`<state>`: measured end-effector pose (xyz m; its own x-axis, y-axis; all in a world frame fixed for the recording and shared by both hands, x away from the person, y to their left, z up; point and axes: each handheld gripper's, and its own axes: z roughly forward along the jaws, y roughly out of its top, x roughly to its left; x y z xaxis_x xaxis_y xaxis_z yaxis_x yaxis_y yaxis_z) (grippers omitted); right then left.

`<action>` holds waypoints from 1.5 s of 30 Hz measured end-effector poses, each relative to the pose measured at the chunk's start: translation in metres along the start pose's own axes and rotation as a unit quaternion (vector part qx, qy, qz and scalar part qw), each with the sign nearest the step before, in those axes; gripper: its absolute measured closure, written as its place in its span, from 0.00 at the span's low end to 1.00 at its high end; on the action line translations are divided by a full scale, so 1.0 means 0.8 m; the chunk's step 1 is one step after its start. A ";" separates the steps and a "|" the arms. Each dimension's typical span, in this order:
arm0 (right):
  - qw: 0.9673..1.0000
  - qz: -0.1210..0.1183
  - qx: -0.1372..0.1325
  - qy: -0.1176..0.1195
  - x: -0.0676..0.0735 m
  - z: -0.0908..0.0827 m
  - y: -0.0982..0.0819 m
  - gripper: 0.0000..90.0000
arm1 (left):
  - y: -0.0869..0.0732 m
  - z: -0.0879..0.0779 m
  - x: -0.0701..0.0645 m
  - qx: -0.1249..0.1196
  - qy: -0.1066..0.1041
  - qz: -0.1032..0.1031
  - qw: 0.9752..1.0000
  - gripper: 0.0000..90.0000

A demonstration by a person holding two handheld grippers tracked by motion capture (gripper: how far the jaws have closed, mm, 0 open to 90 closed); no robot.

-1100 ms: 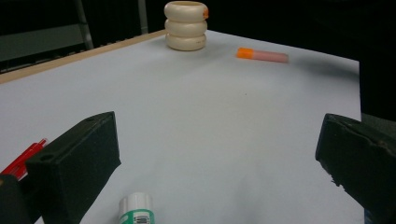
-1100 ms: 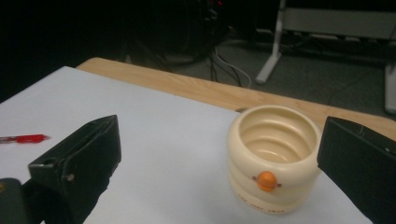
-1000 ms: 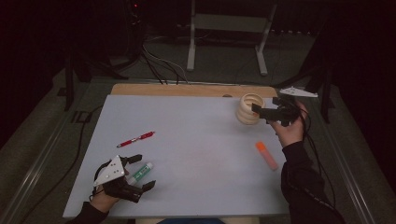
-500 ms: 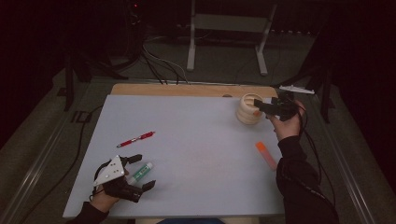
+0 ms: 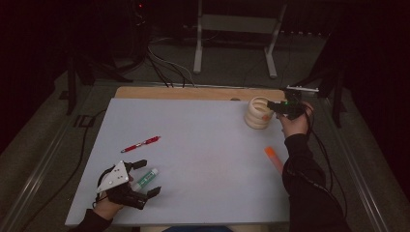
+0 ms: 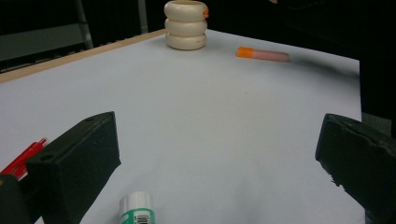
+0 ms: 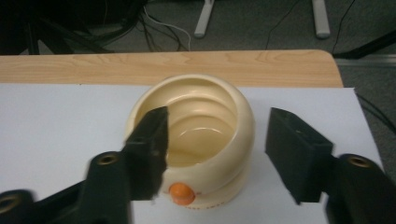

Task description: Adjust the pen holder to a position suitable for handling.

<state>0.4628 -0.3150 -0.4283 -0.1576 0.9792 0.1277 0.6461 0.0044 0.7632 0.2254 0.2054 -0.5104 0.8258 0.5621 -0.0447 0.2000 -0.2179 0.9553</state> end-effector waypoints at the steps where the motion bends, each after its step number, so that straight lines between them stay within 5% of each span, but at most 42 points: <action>1: 1.000 0.000 0.000 0.000 0.000 0.000 0.000 0.46 | 0.000 0.000 0.000 0.000 0.000 0.000 1.000 0.00; 19: 0.998 0.019 0.050 -0.028 -0.009 0.049 0.003 0.65 | 0.000 0.001 0.000 0.002 -0.001 -0.001 1.000 0.00; 25: 0.996 0.032 0.064 -0.053 -0.009 0.058 0.004 0.76 | 0.000 0.000 0.000 0.002 -0.001 0.000 1.000 0.00; 32: 0.995 0.020 0.070 -0.072 -0.004 0.056 0.006 0.84 | 0.000 0.001 0.000 0.002 0.000 0.001 1.000 0.00; 45: 0.996 0.001 0.069 -0.051 0.018 0.028 0.008 0.85 | 0.001 0.001 -0.001 0.004 -0.003 0.004 1.000 0.00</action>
<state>0.4814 -0.2960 -0.4362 -0.0836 0.9947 0.0591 0.7435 0.0228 0.6684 0.2251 0.2038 -0.5102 0.8306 0.5554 -0.0393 0.1976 -0.2281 0.9534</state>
